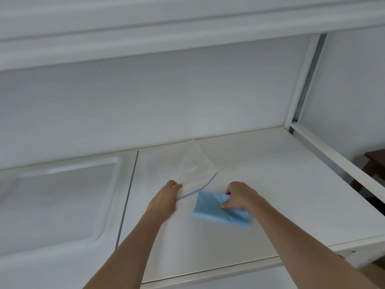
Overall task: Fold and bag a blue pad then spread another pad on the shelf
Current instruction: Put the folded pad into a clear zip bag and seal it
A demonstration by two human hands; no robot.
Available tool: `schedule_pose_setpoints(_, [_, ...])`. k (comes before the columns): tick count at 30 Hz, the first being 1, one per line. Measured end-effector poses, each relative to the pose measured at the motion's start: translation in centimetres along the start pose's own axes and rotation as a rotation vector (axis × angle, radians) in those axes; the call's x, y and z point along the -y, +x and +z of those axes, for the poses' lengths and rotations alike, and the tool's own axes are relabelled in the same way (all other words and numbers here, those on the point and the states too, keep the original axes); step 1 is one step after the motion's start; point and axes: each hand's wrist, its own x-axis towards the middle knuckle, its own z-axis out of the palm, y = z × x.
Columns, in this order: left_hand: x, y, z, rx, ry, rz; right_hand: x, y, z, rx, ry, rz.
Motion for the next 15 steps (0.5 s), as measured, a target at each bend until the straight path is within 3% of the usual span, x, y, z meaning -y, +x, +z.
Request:
schedule_pose_setpoints(6, [1.1,-2.0,0.2,-0.068,0.182,-0.135,0.2,-0.4,-0.3,0.109,0.025,-0.032])
schedule_pose_setpoints(12, [1.3,-2.7,0.2,-0.037,0.049,-0.101,-0.1,-1.6,-0.2,0.159,0.253,0.004])
schedule_pose_setpoints(15, [1.1,-3.3,0.0,-0.035,-0.032,-0.108,-0.2,-2.3,-0.1,0.181,0.255,0.011])
